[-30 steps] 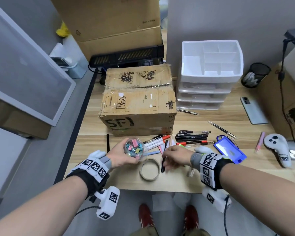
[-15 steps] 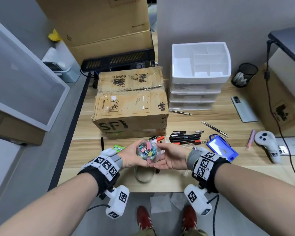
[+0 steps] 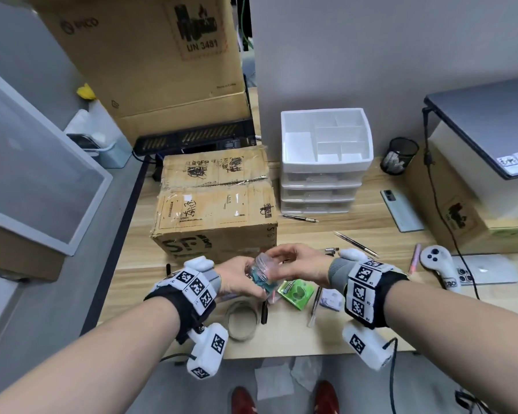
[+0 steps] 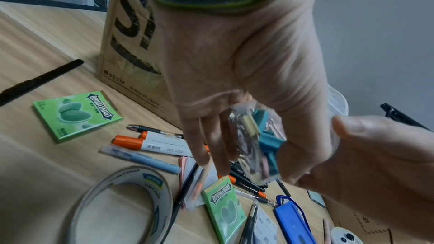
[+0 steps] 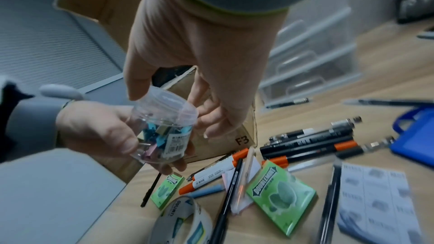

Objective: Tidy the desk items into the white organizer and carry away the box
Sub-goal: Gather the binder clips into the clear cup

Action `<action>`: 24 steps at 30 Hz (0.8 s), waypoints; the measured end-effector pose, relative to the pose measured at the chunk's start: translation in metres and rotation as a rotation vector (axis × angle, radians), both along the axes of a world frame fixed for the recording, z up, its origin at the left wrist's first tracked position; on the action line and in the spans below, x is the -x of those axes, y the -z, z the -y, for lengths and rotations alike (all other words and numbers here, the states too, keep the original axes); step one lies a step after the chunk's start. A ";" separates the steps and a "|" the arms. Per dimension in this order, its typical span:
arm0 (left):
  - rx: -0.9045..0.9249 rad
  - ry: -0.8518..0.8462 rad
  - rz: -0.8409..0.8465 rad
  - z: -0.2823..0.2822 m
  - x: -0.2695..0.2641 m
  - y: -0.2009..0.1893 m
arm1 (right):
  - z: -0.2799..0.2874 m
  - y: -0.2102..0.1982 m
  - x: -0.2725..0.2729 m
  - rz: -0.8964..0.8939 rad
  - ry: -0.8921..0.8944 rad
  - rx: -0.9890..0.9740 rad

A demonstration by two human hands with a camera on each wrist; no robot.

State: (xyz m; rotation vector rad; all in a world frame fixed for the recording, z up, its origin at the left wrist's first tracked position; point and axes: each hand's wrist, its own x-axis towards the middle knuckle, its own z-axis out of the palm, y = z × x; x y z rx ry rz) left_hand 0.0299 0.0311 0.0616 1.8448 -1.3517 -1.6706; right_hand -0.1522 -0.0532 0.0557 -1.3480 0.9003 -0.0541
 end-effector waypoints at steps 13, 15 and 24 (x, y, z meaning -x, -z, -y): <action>0.039 0.069 0.060 0.000 0.008 -0.006 | 0.004 -0.001 -0.001 -0.178 -0.168 0.236; 0.054 0.089 0.107 0.000 0.008 -0.003 | 0.004 -0.002 0.000 -0.200 -0.181 0.234; 0.098 -0.009 -0.008 0.003 0.017 0.004 | -0.004 -0.014 -0.007 -0.585 -0.223 0.412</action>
